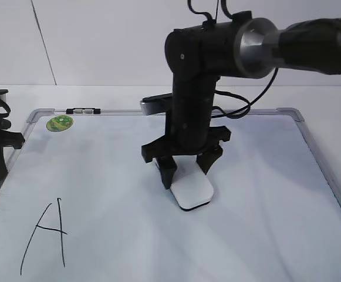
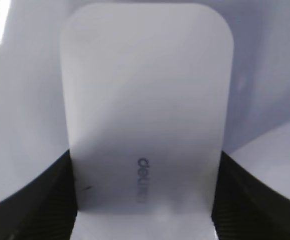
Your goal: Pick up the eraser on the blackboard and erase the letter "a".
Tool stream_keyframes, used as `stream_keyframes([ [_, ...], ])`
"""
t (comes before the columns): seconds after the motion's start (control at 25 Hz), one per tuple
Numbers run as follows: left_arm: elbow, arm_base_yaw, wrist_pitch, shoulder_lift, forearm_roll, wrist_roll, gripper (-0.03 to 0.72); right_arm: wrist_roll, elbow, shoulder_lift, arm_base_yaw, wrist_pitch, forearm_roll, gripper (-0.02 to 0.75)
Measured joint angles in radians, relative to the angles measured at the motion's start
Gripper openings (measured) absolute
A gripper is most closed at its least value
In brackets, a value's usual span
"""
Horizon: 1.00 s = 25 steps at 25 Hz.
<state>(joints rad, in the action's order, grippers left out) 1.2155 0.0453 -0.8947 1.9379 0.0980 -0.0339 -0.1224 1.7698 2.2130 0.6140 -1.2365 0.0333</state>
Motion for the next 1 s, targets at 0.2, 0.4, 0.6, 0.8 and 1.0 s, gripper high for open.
stream_keyframes([
  [0.2, 0.0, 0.0, -0.001, 0.0, 0.0, 0.0, 0.02, 0.0, 0.002, 0.0, -0.1, 0.001, -0.015, 0.541],
  [0.4, 0.0, 0.0, -0.002, 0.0, 0.0, 0.0, 0.02, 0.006, 0.004, 0.0, -0.141, 0.004, -0.017, 0.54],
  [0.6, 0.0, 0.0, -0.004, 0.0, 0.002, 0.0, 0.02, 0.008, 0.004, 0.0, -0.109, 0.004, -0.027, 0.54],
  [0.8, 0.002, 0.0, -0.008, 0.0, -0.002, 0.0, 0.02, 0.024, 0.004, 0.0, -0.015, 0.012, -0.05, 0.54],
  [1.0, 0.002, 0.0, -0.008, 0.0, -0.002, 0.0, 0.02, 0.044, 0.004, 0.002, 0.123, 0.02, 0.004, 0.54],
])
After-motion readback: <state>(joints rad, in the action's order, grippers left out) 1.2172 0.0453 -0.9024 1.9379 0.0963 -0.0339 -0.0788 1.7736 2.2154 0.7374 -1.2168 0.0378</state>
